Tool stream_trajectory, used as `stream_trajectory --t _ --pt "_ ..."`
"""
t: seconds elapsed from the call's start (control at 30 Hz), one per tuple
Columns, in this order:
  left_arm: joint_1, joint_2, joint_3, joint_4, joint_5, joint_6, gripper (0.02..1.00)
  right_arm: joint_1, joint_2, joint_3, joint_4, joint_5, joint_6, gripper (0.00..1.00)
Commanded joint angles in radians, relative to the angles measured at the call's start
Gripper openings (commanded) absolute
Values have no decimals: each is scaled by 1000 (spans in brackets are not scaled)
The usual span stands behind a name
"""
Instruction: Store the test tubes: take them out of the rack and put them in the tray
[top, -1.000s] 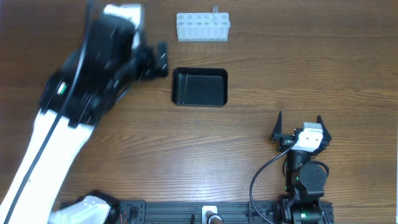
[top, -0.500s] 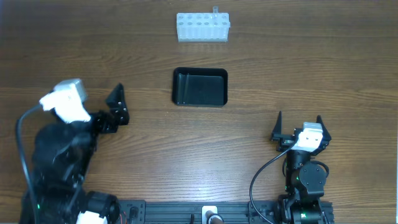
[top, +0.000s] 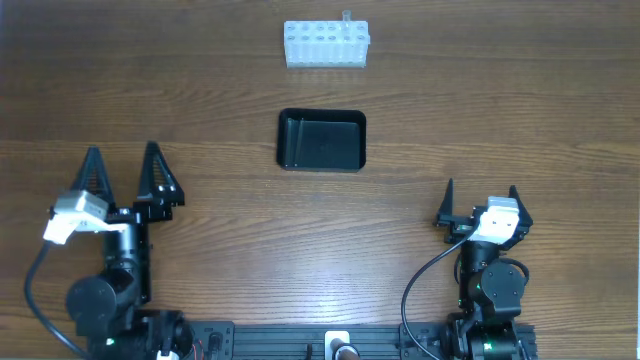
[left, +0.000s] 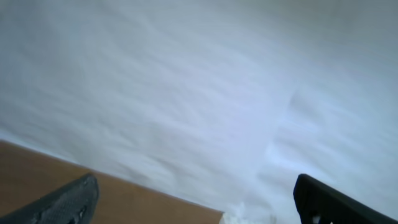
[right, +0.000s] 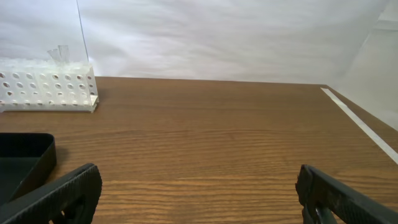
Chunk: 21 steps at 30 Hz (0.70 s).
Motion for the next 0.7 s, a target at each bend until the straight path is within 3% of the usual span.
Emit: stream_trajectory --t 0.03,0.27,0.7 --pt "39 -56 -114 78 44 0 996 -5 -9 -5 -4 2 3 993" --pt "91 -141 -250 135 46 0 998 -5 -9 -5 -4 2 3 993" --pt "107 -237 -248 -364 48 24 998 -5 -9 -5 -4 2 3 993"
